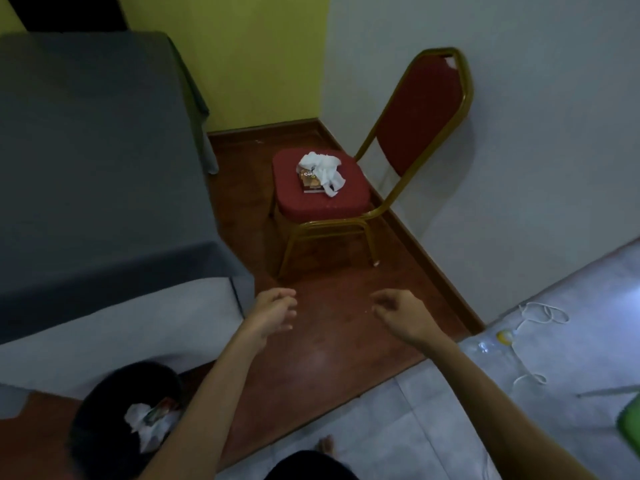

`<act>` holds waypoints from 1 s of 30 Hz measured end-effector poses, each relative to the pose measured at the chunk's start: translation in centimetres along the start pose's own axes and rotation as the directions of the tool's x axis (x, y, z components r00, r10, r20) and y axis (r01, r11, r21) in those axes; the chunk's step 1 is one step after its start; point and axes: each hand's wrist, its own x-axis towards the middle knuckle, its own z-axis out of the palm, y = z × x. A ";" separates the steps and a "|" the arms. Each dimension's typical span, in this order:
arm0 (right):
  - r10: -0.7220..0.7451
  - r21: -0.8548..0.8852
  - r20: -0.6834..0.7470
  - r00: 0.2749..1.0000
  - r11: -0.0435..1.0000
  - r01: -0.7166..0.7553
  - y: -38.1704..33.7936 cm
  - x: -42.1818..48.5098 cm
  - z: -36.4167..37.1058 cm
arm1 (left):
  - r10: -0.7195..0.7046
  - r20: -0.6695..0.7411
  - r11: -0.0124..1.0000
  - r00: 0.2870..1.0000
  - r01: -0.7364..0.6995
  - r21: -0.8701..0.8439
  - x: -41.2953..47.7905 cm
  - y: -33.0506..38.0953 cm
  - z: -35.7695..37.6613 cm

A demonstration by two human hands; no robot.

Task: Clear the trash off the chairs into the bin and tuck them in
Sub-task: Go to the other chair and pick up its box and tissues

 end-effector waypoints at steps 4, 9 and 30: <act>-0.030 0.018 -0.062 0.998 0.999 0.031 -0.5 5.2 -4.6 | 0.071 0.009 0.995 0.997 -0.072 0.063 2.4 6.3 2.7; -0.093 0.101 -0.050 0.994 0.990 0.097 -3.0 12.7 -7.3 | 0.101 -0.051 0.989 0.994 -0.095 0.110 7.1 13.1 4.1; -0.130 -0.120 0.325 0.937 0.977 0.177 -8.2 60.4 -13.3 | -0.217 -0.204 0.959 0.955 0.248 0.139 41.6 25.9 10.1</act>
